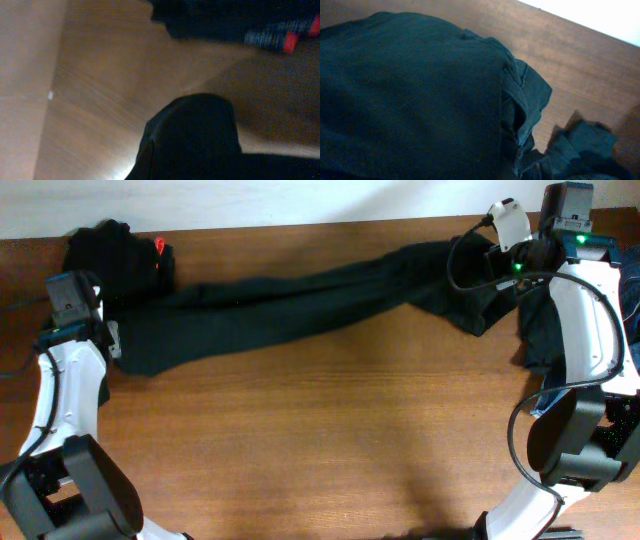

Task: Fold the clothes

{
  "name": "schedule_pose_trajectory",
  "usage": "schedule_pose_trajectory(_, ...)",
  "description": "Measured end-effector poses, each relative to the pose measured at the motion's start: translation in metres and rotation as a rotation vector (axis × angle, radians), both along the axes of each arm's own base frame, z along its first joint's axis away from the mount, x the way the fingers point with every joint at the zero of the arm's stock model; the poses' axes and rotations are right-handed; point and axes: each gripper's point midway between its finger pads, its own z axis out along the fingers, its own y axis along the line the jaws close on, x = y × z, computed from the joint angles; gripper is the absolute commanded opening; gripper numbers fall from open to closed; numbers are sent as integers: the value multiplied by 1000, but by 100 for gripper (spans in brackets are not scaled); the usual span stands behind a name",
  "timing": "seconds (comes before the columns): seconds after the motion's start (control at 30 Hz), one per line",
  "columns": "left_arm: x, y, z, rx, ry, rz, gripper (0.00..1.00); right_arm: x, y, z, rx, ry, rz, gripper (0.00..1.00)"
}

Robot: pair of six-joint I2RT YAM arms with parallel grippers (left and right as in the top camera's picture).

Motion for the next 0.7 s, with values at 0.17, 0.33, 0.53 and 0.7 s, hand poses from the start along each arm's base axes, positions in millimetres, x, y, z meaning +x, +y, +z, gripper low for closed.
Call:
schedule_pose_trajectory(0.17, -15, 3, -12, -65, 39, 15, 0, -13, -1, -17, 19, 58, 9, 4)
schedule_pose_trajectory(0.33, -36, 12, -32, -110, 75, 62, 14, -20, 3, -26, 35, 93, 16, 53)
schedule_pose_trajectory(0.53, -49, 20, -41, -148, 84, 111, 50, -34, -7, -33, 53, 154, -29, 98)
schedule_pose_trajectory(0.7, -50, 17, -43, -161, 89, 107, 51, -36, -8, -34, 55, 162, -31, 99)
